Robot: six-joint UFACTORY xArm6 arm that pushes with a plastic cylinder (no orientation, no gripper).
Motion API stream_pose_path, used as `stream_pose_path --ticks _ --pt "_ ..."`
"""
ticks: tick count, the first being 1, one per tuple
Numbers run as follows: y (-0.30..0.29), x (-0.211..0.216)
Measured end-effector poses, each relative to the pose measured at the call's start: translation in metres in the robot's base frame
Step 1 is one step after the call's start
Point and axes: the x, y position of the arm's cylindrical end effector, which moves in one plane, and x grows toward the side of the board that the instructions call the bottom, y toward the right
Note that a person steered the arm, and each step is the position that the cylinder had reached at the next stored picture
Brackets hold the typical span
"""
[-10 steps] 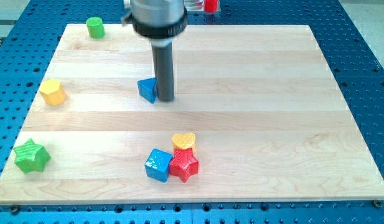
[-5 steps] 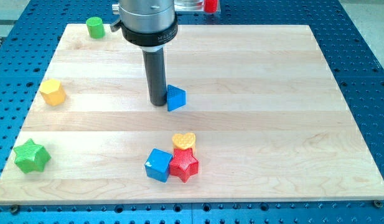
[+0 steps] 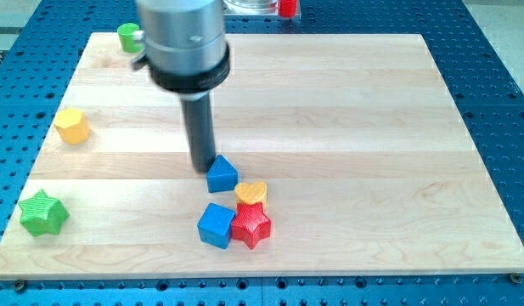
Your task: Push the triangle to the left of the yellow heart
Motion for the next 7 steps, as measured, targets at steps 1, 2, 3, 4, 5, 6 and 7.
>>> stream_pose_path --ticks 1,2,3,4,5,6,7 --pt "0.004 0.028" --pt "-0.011 0.007" --pt "0.004 -0.022" --pt "0.040 -0.009" --pt "0.039 0.022" --pt "0.022 0.033" --pt "-0.048 0.021"
